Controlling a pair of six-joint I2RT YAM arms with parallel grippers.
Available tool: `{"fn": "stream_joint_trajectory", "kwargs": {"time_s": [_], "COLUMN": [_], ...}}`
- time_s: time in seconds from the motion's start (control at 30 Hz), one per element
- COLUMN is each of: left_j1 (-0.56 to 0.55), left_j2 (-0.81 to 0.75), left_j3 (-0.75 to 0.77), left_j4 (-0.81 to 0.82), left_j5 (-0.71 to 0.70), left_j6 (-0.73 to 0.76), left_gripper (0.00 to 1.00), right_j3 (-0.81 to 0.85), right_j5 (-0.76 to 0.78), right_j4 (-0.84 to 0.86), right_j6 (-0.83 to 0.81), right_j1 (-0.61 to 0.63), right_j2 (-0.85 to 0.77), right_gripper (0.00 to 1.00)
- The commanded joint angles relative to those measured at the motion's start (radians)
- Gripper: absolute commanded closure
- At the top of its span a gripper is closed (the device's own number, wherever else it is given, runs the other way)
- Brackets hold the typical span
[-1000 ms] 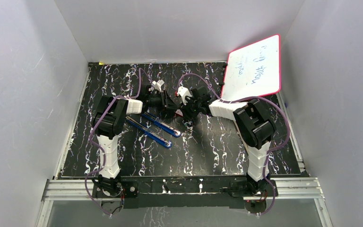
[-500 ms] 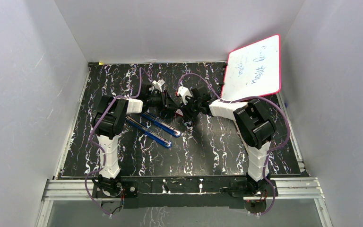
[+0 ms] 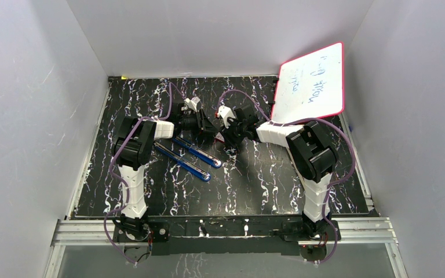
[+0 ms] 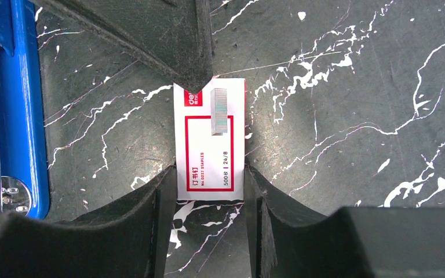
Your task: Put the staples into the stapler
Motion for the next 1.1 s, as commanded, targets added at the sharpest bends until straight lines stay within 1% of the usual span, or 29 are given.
{"fn": "stream_joint_trajectory", "kwargs": {"time_s": [0.0, 0.8, 1.07], "left_j1": [0.005, -0.042, -0.061], "left_j2": [-0.023, 0.029, 0.027], "left_j3": [0.018, 0.035, 0.03], "left_j4": [0.02, 0.003, 0.029], "left_j5": [0.017, 0.052, 0.071], "left_j6": [-0.007, -0.007, -0.019], "left_gripper": [0.64, 0.64, 0.65], "right_j3": [0.012, 0.022, 0.018], "right_j5": [0.02, 0.022, 0.02], "right_j4": [-0.059, -0.063, -0.055], "right_j6": [-0.011, -0.013, -0.01], "right_j1": [0.008, 0.012, 0.013], "right_j2": [0.04, 0.044, 0.046], "right_gripper": [0.49, 0.49, 0.49]}}
